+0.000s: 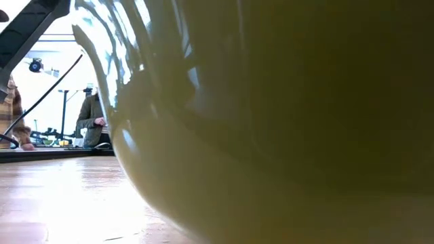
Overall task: Pick & Place Mini bowls
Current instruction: Stack the top purple bowl on top of the purple bowl on the shelf, then stack the top blue bowl on top of the blue bowl on the shelf
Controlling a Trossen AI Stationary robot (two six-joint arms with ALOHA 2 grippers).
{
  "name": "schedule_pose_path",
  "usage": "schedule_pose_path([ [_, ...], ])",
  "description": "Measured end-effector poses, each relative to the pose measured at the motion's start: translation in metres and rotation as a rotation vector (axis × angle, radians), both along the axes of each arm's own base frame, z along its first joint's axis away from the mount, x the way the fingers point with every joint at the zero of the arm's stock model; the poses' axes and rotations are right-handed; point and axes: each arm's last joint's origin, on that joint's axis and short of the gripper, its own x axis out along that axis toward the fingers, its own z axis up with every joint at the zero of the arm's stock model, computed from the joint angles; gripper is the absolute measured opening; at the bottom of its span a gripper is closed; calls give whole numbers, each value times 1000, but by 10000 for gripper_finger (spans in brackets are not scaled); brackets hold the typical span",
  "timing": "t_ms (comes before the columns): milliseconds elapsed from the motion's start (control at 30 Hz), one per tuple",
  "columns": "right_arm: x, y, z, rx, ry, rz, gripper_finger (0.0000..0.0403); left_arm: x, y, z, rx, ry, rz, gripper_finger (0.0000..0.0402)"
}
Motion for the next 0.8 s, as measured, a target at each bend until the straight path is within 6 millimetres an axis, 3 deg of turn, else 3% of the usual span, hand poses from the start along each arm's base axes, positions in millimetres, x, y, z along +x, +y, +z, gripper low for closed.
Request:
schedule_pose_path([
  [233, 0, 0, 0, 0, 0, 0, 178, 0, 0, 14, 7, -23, 6, 91],
  [433, 0, 0, 0, -4, 1, 1, 178, -7, -8, 56, 11, -49, 7, 92],
  [567, 0, 0, 0, -19, 10, 11, 178, -14, -30, 76, 16, 17, -89, 92],
  [800, 0, 0, 0, -22, 13, 15, 178, -21, -89, 94, 8, 78, -254, 92],
])
